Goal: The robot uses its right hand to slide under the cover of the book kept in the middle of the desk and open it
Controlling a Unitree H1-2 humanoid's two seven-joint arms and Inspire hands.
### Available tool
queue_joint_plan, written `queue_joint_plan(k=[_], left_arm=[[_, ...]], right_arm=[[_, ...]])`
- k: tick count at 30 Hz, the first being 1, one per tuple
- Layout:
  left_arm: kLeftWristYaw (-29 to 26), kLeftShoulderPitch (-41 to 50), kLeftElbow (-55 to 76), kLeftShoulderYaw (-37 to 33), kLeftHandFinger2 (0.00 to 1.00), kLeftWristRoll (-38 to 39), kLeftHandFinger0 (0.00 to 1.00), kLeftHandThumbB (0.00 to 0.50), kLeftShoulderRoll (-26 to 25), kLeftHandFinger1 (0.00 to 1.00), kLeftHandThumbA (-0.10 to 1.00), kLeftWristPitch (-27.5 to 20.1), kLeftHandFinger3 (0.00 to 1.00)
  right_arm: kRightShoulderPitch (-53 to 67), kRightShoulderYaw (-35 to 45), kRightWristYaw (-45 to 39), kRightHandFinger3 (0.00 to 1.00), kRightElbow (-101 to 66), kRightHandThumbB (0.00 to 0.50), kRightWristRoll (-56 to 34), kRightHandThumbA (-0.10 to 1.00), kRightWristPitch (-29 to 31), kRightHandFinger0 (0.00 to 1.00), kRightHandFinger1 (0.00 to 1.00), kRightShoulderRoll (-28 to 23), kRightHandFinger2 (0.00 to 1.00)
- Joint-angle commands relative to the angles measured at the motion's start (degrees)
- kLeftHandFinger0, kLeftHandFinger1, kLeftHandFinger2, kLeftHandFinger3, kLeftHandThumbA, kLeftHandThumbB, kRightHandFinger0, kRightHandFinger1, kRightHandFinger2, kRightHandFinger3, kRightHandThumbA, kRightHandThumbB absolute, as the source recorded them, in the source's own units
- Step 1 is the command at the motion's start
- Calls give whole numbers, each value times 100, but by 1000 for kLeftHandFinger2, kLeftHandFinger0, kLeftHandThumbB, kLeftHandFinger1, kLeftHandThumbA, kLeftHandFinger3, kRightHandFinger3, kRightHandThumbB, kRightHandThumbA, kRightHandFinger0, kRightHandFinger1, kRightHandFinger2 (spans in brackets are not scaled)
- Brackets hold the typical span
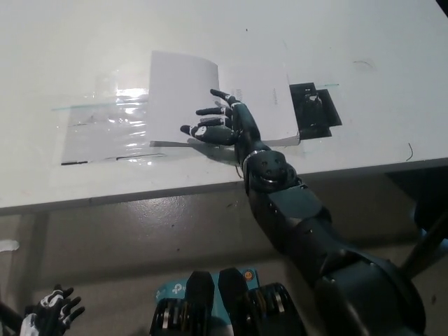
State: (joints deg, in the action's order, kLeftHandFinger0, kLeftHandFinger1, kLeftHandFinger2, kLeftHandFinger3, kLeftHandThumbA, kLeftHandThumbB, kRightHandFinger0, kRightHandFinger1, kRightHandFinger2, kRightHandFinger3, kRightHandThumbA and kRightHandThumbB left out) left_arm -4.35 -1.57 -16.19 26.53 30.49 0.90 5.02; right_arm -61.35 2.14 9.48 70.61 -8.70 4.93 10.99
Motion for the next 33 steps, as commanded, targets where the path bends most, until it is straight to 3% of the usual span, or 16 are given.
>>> queue_joint_plan(k=[1, 3, 5, 7, 9, 12, 18, 19, 25, 27, 28, 29, 33], left_arm=[[-28, 30, 39, 107, 575, 78, 582, 197, -10, 529, 801, -141, 656], [-32, 64, 71, 111, 582, 38, 585, 191, 17, 538, 822, -159, 658], [20, 90, 4, 134, 597, 60, 603, 200, 14, 559, 834, -179, 686], [62, 106, -60, 143, 611, 53, 617, 202, 9, 572, 834, -221, 702], [113, 113, -104, 161, 613, 93, 619, 193, 18, 574, 828, -248, 709], [63, 143, -62, 185, 599, 102, 615, 186, 70, 559, 818, -213, 670], [83, 212, -74, 232, 603, 99, 628, 193, 120, 566, 827, -284, 678], [169, 210, -148, 232, 621, 124, 657, 177, 101, 588, 854, -315, 706], [253, 286, -165, 237, 638, 134, 683, 182, 145, 598, 854, -380, 725], [205, 284, -138, 287, 627, 199, 684, 180, 193, 593, 830, -358, 726], [205, 295, -125, 292, 630, 195, 702, 179, 202, 602, 831, -383, 718], [210, 319, -79, 294, 635, 206, 701, 170, 227, 604, 833, -391, 720], [230, 415, -40, 336, 680, 265, 702, 132, 270, 613, 852, -397, 760]], right_arm=[[-146, 564, -189, 915, -717, 229, -651, 1000, -695, 380, 558, 208, 625], [-30, 895, -124, 916, -1526, 248, -947, 1000, -1250, 412, 552, 341, 595], [146, 1109, -117, 918, -2348, 220, -1207, 1000, -1712, 481, 584, 444, 626], [251, 1282, -20, 897, -2944, 216, -1429, 1000, -2056, 485, 567, 529, 627], [408, 1494, -44, 948, -3746, 203, -1840, 1000, -2495, 541, 587, 564, 642], [686, 1768, 136, 986, -5211, 245, -2474, 1000, -3145, 627, 617, 466, 686], [1248, 1598, 699, 951, -6533, 272, -3720, 1000, -3186, 622, 621, 146, 729], [1727, 1616, 755, 1000, -7216, 278, -4184, 1000, -3186, 648, 674, -101, 773], [2465, 1686, 986, 1000, -8011, 264, -4700, 1000, -3186, 639, 673, -431, 767], [2808, 1886, 959, 1000, -8221, 261, -4843, 1000, -3186, 665, 687, -524, 773], [3112, 2063, 831, 1000, -8305, 240, -4875, 1000, -3186, 787, 769, -630, 858], [3311, 2184, 791, 1000, -8364, 233, -4967, 1000, -3186, 822, 807, -693, 896], [3853, 2666, 592, 1000, -8551, 237, -5109, 1000, -3186, 776, 737, -699, 807]])
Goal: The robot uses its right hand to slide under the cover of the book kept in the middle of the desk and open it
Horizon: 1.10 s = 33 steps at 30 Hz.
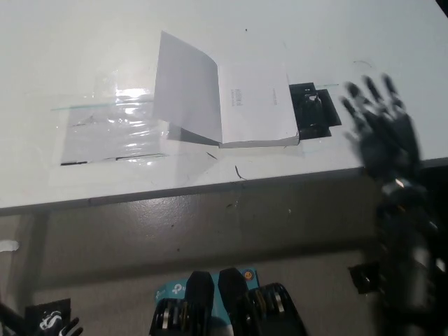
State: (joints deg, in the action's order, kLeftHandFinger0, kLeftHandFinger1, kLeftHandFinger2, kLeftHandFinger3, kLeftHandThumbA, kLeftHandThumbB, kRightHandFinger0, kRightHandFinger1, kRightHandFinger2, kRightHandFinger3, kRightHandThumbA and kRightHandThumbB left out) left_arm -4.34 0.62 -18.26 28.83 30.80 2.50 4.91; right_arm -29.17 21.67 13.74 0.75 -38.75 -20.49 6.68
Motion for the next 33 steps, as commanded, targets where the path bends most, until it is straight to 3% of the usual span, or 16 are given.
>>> queue_joint_plan(k=[1, 5, 8, 12, 17, 18, 22, 25, 29, 31, 33], left_arm=[[216, 216, 143, 123, 678, 240, 699, 140, 114, 611, 844, -388, 762], [291, 281, 127, 126, 728, 279, 769, 153, 88, 665, 855, -388, 810], [284, 300, 127, 142, 711, 317, 764, 164, 88, 663, 844, -380, 781], [349, 329, 92, 121, 735, 293, 790, 155, 42, 679, 884, -453, 791], [347, 249, -17, 124, 776, 327, 802, 150, -37, 707, 880, -427, 819], [341, 240, 0, 106, 760, 311, 784, 161, -45, 696, 874, -404, 803], [302, 140, -18, 85, 711, 303, 765, 153, -65, 680, 854, -387, 778], [354, 78, 12, 16, 704, 290, 786, 135, -60, 683, 896, -399, 779], [359, -28, 19, -55, 691, 300, 758, 149, -50, 660, 881, -326, 776], [290, -109, 130, -107, 684, 318, 769, 176, 28, 660, 840, -254, 760], [285, -142, 158, -132, 715, 349, 790, 167, 67, 679, 828, -214, 772]], right_arm=[[885, 895, 87, 1000, -1601, 248, -2190, 1000, -582, 778, 738, -298, 790], [1358, 1179, -9, 1000, -1619, 254, -2163, 1000, -309, 736, 684, -334, 745], [1688, 1363, -35, 1000, -1594, 279, -2149, 1000, -127, 721, 680, -298, 752], [2115, 1591, -120, 997, -1231, 279, -1999, 1000, 122, 736, 665, -167, 725], [2468, 1473, -580, 1000, -626, 284, -1675, 1000, 582, 785, 714, 63, 774], [2572, 1407, -831, 1000, -253, 256, -1528, 1000, 772, 796, 746, 129, 832], [2710, 1155, -1163, 1000, 523, 244, -1163, 1000, 1177, 678, 700, 256, 827], [2747, 983, -1257, 1000, 921, 244, -948, 1000, 1420, 773, 775, 340, 848], [2716, 837, -1108, 1000, 1227, 233, -761, 1000, 1488, 753, 770, 377, 816], [2669, 787, -1179, 1000, 1517, 198, -699, 1000, 1657, 715, 741, 411, 804], [2664, 748, -1041, 1000, 1571, 208, -607, 1000, 1703, 673, 695, 451, 767]])
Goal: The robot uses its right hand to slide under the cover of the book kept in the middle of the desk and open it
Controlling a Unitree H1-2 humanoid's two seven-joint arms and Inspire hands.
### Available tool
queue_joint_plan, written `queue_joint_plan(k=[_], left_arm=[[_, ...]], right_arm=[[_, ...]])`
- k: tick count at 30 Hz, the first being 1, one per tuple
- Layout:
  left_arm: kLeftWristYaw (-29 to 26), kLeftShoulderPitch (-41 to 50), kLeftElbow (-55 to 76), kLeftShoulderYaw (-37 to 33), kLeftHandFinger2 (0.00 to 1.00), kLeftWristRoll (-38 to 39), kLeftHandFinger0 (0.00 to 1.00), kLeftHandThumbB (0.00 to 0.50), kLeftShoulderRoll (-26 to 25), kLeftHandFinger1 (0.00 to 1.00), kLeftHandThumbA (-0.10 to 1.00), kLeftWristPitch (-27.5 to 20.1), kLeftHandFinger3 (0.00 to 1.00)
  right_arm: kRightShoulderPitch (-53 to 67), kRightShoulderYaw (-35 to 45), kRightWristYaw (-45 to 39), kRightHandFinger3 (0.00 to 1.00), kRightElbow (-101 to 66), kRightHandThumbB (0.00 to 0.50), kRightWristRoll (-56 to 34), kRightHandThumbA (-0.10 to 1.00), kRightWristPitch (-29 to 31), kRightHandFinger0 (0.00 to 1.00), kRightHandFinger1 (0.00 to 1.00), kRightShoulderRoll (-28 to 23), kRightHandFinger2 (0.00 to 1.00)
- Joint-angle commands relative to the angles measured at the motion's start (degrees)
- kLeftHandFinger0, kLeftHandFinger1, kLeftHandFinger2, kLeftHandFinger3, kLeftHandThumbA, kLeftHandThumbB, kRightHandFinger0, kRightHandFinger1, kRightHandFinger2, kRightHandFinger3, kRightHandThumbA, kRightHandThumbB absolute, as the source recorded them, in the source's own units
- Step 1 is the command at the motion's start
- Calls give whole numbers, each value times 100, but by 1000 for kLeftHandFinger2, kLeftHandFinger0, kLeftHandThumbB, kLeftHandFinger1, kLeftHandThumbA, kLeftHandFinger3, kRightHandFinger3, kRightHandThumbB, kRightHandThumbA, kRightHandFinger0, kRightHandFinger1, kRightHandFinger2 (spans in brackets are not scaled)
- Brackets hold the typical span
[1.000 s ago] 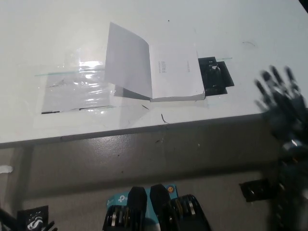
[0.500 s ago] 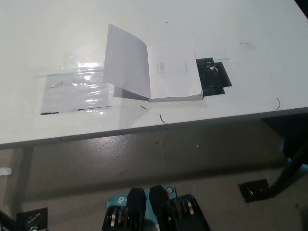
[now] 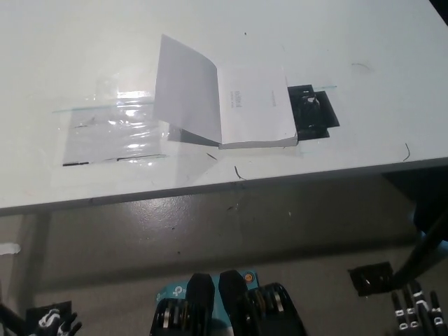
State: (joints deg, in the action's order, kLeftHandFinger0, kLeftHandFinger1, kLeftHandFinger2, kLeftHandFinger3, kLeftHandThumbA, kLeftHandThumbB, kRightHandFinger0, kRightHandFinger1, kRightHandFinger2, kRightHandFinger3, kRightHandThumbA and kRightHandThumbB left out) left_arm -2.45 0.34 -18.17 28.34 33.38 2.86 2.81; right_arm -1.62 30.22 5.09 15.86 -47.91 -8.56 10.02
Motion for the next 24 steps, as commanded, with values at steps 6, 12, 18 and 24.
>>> queue_joint_plan(k=[6, 12, 18, 24], left_arm=[[56, -79, 232, -199, 741, 46, 816, 158, 102, 713, 828, 77, 805], [27, -62, 230, -215, 716, 64, 787, 167, 121, 688, 811, 59, 774], [60, -42, 227, -238, 749, 88, 841, 160, 87, 718, 839, 65, 812], [100, -33, 159, -203, 747, 103, 822, 176, 58, 703, 843, -8, 776]], right_arm=[[-76, -180, -201, 1000, 150, 227, 358, 1000, 590, 672, 688, 108, 742], [-81, -300, -105, 1000, 55, 208, 466, 1000, 559, 681, 705, 104, 767], [-49, -365, -88, 1000, 119, 217, 465, 1000, 545, 685, 714, 161, 785], [-37, -370, -166, 1000, 170, 216, 408, 1000, 574, 660, 674, 191, 753]])
